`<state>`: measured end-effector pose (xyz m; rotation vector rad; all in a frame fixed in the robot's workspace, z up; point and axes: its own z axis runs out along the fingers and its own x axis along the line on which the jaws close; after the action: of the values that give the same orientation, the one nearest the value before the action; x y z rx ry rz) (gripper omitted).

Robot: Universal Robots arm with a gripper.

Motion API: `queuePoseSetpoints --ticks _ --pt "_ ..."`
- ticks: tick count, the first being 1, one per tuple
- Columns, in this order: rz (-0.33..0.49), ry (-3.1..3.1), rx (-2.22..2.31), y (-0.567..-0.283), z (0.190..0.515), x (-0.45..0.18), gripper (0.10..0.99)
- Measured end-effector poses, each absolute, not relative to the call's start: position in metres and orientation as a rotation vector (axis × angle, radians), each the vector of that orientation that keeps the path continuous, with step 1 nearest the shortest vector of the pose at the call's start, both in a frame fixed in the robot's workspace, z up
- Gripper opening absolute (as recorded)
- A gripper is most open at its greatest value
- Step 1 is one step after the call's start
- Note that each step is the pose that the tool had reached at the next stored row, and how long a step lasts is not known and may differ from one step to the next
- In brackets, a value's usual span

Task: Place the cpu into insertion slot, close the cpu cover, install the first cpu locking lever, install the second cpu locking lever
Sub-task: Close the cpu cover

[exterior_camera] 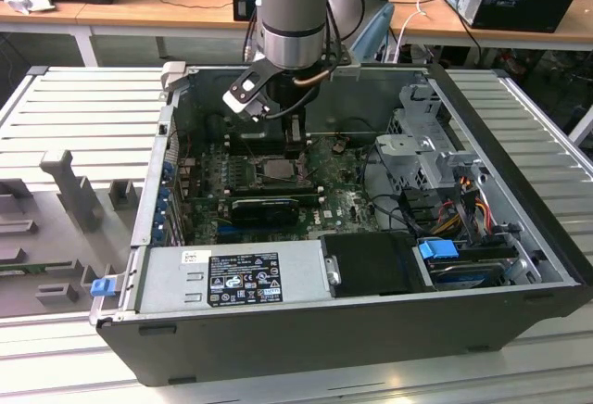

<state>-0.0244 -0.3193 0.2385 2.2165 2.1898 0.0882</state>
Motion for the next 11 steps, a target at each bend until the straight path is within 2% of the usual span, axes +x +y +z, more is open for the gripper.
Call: queuePoseSetpoints --ticks 11 --pt "0.076 2.196 2.223 -0.319 0.258 -0.006 0.106"
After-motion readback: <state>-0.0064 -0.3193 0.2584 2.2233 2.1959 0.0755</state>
